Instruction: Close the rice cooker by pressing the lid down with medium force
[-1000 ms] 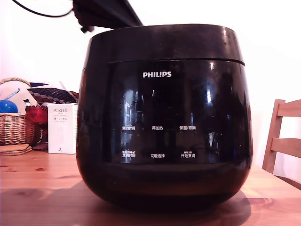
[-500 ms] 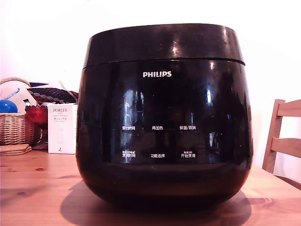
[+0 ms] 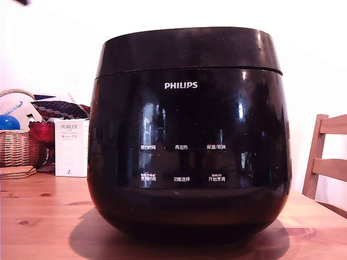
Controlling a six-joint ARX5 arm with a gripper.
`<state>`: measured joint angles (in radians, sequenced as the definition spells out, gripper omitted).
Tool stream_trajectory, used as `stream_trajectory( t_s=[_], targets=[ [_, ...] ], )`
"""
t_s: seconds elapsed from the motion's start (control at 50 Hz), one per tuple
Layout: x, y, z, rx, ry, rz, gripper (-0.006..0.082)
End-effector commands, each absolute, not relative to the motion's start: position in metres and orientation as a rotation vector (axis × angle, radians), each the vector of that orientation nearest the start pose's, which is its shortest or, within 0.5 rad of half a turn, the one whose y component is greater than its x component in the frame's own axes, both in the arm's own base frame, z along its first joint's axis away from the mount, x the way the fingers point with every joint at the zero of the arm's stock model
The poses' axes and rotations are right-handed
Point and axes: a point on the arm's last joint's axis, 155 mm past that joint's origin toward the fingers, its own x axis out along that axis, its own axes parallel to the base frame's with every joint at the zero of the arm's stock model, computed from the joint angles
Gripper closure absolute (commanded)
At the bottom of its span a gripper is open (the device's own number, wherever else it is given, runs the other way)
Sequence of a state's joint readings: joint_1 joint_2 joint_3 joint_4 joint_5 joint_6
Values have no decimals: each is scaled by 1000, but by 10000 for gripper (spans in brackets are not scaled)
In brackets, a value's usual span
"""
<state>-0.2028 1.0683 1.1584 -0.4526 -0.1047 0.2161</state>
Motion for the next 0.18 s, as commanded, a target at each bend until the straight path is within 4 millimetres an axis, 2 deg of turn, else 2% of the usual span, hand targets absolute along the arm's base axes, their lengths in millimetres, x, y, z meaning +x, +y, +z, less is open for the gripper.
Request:
stream_trajectory(
  t_s=[0.0,0.16],
  targets=[
    [363,-45,330,266,334,-100,791],
    [366,-33,334,264,322,-52,791]
  ],
)
